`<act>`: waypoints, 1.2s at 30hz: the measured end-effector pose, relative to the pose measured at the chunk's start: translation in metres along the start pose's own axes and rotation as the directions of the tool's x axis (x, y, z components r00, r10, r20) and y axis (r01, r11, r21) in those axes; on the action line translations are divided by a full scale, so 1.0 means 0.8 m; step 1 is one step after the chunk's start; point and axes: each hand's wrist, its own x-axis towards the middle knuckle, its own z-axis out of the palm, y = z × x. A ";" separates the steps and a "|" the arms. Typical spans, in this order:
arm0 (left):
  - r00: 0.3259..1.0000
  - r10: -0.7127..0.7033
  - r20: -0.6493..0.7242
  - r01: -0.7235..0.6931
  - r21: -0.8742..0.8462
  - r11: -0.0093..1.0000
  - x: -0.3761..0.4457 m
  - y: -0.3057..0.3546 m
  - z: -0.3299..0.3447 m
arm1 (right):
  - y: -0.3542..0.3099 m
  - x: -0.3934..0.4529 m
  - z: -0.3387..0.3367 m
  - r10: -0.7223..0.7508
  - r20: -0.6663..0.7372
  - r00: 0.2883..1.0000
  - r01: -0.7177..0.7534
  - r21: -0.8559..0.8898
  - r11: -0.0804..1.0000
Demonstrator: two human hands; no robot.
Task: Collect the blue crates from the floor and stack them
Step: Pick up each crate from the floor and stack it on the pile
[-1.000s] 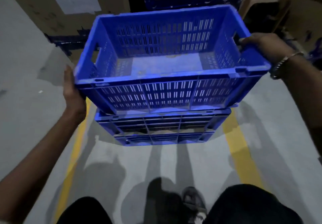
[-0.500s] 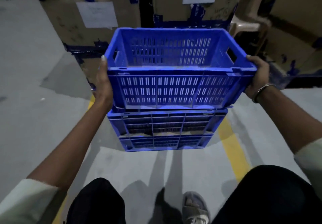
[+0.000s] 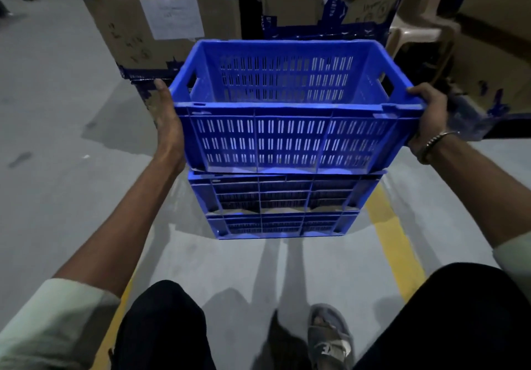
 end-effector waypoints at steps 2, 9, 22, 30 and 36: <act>1.000 0.025 -0.001 -0.025 0.007 1.000 0.001 -0.001 -0.006 | 0.000 -0.005 0.004 0.001 -0.001 1.000 -0.001 -0.014 1.000; 1.000 0.015 -0.020 -0.014 0.020 1.000 0.004 -0.009 -0.026 | 0.000 -0.010 0.016 -0.002 -0.013 1.000 0.002 0.009 1.000; 0.998 0.021 0.066 -0.019 -0.027 0.999 0.008 -0.016 -0.018 | -0.006 -0.002 0.014 -0.021 -0.020 1.000 0.022 0.050 0.999; 1.000 0.000 0.005 0.000 -0.016 1.000 0.006 -0.024 -0.025 | 0.002 -0.002 0.007 -0.034 0.062 0.998 0.026 0.120 0.992; 0.998 0.018 -0.055 -0.013 0.091 0.996 0.008 -0.018 -0.025 | 0.007 0.011 0.002 -0.018 0.050 0.999 0.013 0.107 0.994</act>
